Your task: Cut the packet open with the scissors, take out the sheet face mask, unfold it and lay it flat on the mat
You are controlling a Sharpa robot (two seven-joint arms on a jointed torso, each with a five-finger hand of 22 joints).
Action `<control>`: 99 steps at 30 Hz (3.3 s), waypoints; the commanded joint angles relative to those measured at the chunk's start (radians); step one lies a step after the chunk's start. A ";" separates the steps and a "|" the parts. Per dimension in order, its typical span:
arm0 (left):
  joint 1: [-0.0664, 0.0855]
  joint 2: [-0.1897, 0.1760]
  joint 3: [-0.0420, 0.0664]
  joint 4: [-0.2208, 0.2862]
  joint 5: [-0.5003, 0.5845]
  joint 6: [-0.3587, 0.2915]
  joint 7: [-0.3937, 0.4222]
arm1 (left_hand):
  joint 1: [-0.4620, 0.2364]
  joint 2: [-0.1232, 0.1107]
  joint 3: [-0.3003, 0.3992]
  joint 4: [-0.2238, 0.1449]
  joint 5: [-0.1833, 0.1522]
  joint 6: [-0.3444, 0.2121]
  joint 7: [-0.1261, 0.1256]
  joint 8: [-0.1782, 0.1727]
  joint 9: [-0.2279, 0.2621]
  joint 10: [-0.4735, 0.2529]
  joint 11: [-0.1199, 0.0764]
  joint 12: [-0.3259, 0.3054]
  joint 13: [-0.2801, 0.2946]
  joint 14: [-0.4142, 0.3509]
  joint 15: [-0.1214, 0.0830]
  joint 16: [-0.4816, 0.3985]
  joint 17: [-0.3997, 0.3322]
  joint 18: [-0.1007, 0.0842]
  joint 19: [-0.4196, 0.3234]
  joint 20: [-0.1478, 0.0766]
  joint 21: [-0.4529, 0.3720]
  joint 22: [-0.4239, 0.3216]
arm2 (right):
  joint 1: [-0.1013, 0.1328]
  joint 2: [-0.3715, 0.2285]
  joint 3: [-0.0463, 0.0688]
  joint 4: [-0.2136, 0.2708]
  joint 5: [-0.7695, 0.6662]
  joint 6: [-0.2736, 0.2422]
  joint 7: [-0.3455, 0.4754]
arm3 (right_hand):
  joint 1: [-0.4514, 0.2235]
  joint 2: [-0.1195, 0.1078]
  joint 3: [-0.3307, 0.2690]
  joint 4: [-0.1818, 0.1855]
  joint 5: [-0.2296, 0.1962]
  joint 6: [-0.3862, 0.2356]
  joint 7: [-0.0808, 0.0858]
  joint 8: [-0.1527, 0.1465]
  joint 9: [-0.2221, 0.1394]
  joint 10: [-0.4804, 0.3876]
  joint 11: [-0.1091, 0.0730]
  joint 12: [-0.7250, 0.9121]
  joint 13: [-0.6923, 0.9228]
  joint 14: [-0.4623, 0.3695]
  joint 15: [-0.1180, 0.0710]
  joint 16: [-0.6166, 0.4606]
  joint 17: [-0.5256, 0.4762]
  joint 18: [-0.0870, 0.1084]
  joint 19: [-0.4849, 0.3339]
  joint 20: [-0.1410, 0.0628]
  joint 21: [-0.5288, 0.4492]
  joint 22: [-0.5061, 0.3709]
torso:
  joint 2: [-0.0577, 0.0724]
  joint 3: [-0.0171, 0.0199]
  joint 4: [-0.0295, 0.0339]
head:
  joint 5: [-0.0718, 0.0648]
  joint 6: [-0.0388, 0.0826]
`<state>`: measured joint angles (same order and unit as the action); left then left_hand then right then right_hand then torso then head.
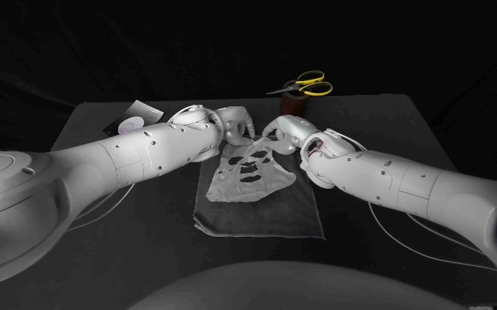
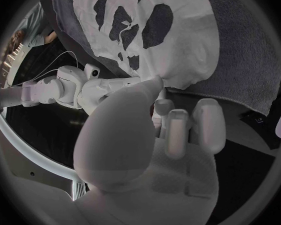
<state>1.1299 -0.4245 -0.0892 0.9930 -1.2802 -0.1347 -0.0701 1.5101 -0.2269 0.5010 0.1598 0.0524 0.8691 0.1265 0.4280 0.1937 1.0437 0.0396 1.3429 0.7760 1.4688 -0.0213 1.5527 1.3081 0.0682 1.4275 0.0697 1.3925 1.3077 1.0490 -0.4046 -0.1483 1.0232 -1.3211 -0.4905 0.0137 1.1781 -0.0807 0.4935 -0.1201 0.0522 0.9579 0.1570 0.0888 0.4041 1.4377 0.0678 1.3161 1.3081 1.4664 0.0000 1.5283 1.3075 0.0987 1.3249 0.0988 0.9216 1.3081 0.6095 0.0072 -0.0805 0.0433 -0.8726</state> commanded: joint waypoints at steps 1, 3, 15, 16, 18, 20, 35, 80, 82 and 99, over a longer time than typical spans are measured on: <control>0.000 0.001 0.000 0.001 -0.020 0.013 -0.012 | 0.002 -0.011 -0.001 -0.007 -0.003 0.008 -0.001 -0.001 0.000 0.007 0.001 0.003 0.002 0.077 0.001 0.004 0.208 -0.009 0.006 0.004 0.005 0.073 | 0.000 0.004 0.001 -0.005 -0.005 0.030 -0.005 | 0.009 0.008 -0.006 0.000 -0.004 0.013 -0.003 0.006 0.001 0.004 -0.001 0.007 0.056 0.078 -0.002 0.004 0.174 0.020 0.003 0.004 0.004 0.102 | 0.000 0.0002 0.0011 | 0.001 0.000; 0.000 0.001 0.000 0.001 -0.022 0.012 -0.013 | 0.001 -0.011 -0.001 -0.008 -0.003 0.014 -0.001 0.001 0.000 0.007 0.001 0.003 0.002 0.078 0.001 0.004 0.209 -0.009 0.006 0.004 0.005 0.073 | 0.000 0.005 0.001 -0.006 -0.005 0.031 -0.005 | 0.009 0.010 -0.006 0.000 -0.004 0.016 -0.004 0.007 0.001 0.004 -0.002 0.008 0.056 0.078 -0.003 0.005 0.174 0.020 0.003 0.003 0.003 0.101 | 0.000 0.0002 0.0011 | 0.001 0.000; 0.000 0.007 0.000 -0.003 -0.030 0.000 -0.019 | -0.004 -0.002 0.002 -0.015 -0.003 0.054 -0.008 0.019 0.007 0.010 -0.002 0.003 0.009 0.079 -0.001 0.005 0.211 -0.009 0.007 0.004 0.007 0.075 | 0.001 0.008 0.001 -0.013 0.000 0.004 0.006 | 0.036 0.055 0.006 -0.002 -0.004 0.095 -0.035 0.051 0.013 0.016 -0.027 0.025 0.068 0.084 -0.022 0.012 0.190 0.017 0.017 -0.012 0.033 0.109 | 0.000 0.0013 -0.0009 | 0.003 0.000; 0.000 0.007 0.000 -0.004 -0.031 0.000 -0.019 | -0.005 0.000 0.003 -0.016 -0.003 0.061 -0.010 0.023 0.008 0.012 -0.003 0.003 0.011 0.079 -0.002 0.005 0.211 -0.009 0.007 0.004 0.008 0.075 | 0.001 0.008 0.001 -0.013 0.001 -0.001 0.008 | 0.039 0.059 0.006 -0.003 -0.004 0.106 -0.040 0.059 0.017 0.017 -0.032 0.027 0.069 0.085 -0.026 0.013 0.192 0.016 0.019 -0.015 0.037 0.110 | 0.000 0.0014 -0.0011 | 0.002 0.000; 0.000 0.008 0.000 -0.004 -0.031 -0.003 -0.019 | -0.007 0.004 0.004 -0.018 -0.003 0.075 -0.013 0.032 0.012 0.014 -0.006 0.004 0.015 0.079 -0.004 0.005 0.212 -0.009 0.008 0.003 0.009 0.077 | 0.001 0.008 0.001 -0.013 0.003 -0.012 0.012 | 0.047 0.070 0.008 -0.007 -0.004 0.122 -0.051 0.075 0.026 0.021 -0.041 0.030 0.071 0.086 -0.034 0.015 0.197 0.015 0.023 -0.022 0.045 0.113 | 0.000 0.0014 -0.0011 | 0.002 0.000; 0.000 0.008 0.000 -0.005 -0.032 -0.006 -0.018 | -0.009 0.009 0.006 -0.021 -0.003 0.090 -0.017 0.042 0.017 0.018 -0.008 0.005 0.020 0.080 -0.006 0.005 0.214 -0.010 0.009 0.001 0.010 0.078 | 0.001 0.008 0.001 -0.013 0.005 -0.021 0.017 | 0.053 0.073 0.007 -0.012 -0.004 0.130 -0.058 0.088 0.034 0.024 -0.047 0.032 0.072 0.087 -0.039 0.016 0.199 0.013 0.027 -0.028 0.052 0.114 | -0.001 0.0015 -0.0010 | 0.002 0.000; 0.000 0.013 0.000 -0.007 -0.029 -0.068 0.021 | -0.013 0.043 0.036 -0.044 -0.003 0.148 -0.029 0.088 0.042 0.112 -0.024 0.044 0.150 0.093 -0.020 0.013 0.242 -0.016 0.024 -0.012 0.030 0.098 | 0.001 0.002 0.001 -0.002 0.005 -0.073 0.043 | 0.070 0.080 0.012 -0.048 -0.004 0.128 -0.074 0.167 0.096 0.052 -0.063 0.072 0.106 0.094 -0.055 0.024 0.220 0.005 0.047 -0.048 0.094 0.125 | -0.001 0.0029 -0.0011 | 0.005 0.000; -0.001 -0.043 0.000 0.035 0.013 -0.120 0.017 | -0.090 0.037 0.177 -0.089 -0.003 0.112 -0.031 0.153 0.130 0.162 -0.022 0.062 0.234 0.100 -0.021 0.017 0.258 -0.019 0.032 -0.016 0.040 0.109 | -0.002 -0.047 0.001 0.053 0.026 -0.090 0.030 | -0.010 0.021 -0.001 -0.041 -0.002 -0.060 -0.013 0.106 0.079 -0.006 -0.016 -0.032 0.026 0.077 -0.021 -0.002 0.164 0.014 0.005 -0.028 -0.005 0.099 | -0.001 0.0019 -0.0009 | 0.005 0.000; -0.001 -0.045 0.000 0.036 0.027 -0.121 0.018 | -0.101 0.036 0.180 -0.089 -0.003 0.090 -0.023 0.149 0.136 0.093 -0.014 0.024 0.142 0.096 -0.015 0.014 0.249 -0.017 0.027 -0.012 0.034 0.102 | -0.001 -0.051 0.001 0.056 0.030 -0.084 0.028 | -0.016 -0.002 -0.017 -0.044 -0.005 -0.117 0.005 0.070 0.062 -0.022 0.003 -0.052 0.009 0.075 -0.003 -0.004 0.159 0.013 -0.002 -0.015 -0.018 0.096 | -0.001 0.0019 0.0003 | 0.002 0.000; -0.007 -0.122 0.001 0.093 0.044 -0.108 -0.012 | -0.138 -0.016 0.117 -0.096 -0.003 0.023 -0.017 0.109 0.136 0.027 -0.004 -0.005 0.071 0.084 -0.004 0.006 0.223 -0.009 0.007 0.000 0.010 0.077 | -0.001 -0.211 0.003 0.243 0.088 -0.100 0.015 | -0.002 0.027 -0.039 -0.027 -0.003 -0.047 -0.005 0.103 0.064 -0.022 -0.003 -0.037 0.011 0.081 -0.004 0.007 0.180 0.018 0.015 0.003 0.016 0.105 | -0.002 0.0016 -0.0018 | 0.002 0.000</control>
<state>1.1238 -0.5458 -0.0886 1.0792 -1.2460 -0.2486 -0.0696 1.3714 -0.2342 0.6198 0.0620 0.0519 0.8988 0.1101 0.5393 0.3283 1.0756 0.0358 1.3389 0.8453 1.4650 -0.0315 1.5630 1.3080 0.0684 1.4419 0.0698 1.4084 1.3074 1.0479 -0.6104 -0.1455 1.2550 -1.2486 -0.5914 0.0420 1.1839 -0.0612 0.4550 -0.1498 0.0486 0.9072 0.1522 0.1900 0.4671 1.4120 0.0655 1.2775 1.3083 1.4680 0.0017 1.5293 1.3077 0.1067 1.3355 0.1027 0.9356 1.3076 0.6068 0.0093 -0.0823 0.0454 -0.8726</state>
